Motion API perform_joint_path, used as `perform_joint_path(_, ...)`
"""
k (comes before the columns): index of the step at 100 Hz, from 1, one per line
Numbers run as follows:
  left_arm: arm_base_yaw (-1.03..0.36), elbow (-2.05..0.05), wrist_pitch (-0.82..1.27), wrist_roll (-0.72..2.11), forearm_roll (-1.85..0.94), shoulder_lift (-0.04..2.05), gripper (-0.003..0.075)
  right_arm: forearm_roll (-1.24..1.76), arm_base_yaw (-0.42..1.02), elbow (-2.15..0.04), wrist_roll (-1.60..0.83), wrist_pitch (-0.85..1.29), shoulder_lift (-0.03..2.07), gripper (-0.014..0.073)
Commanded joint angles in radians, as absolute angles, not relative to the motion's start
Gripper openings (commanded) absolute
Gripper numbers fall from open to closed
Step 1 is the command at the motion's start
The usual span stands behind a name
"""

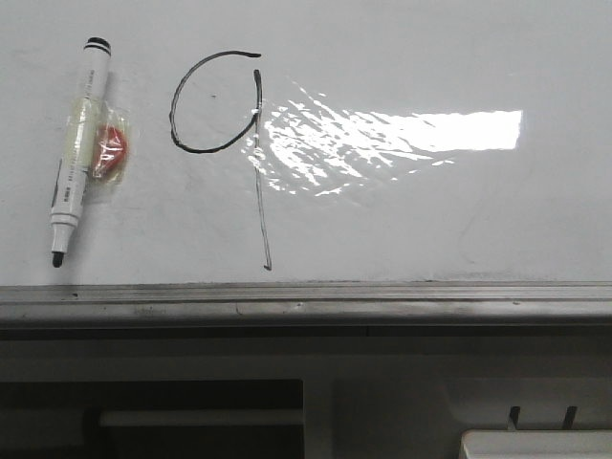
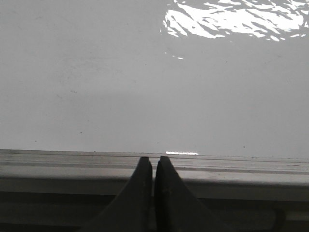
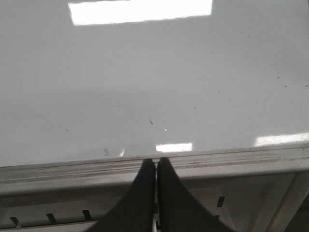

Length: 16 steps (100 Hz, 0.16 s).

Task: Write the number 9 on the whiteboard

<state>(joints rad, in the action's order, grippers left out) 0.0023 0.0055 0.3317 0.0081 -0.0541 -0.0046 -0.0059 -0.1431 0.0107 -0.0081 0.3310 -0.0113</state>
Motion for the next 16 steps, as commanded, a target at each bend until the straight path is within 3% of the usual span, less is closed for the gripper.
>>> perform_joint_path(1, -0.003, 0.046, 0.274, 0.0, -0.057, -0.032, -0.002, -0.006, -0.149, 0.036, -0.007, 0.308, -0.028, -0.0069)
perform_joint_path(16, -0.003, 0.046, 0.274, 0.0, -0.057, -0.032, -0.002, -0.006, -0.149, 0.036, -0.007, 0.308, -0.028, -0.0069)
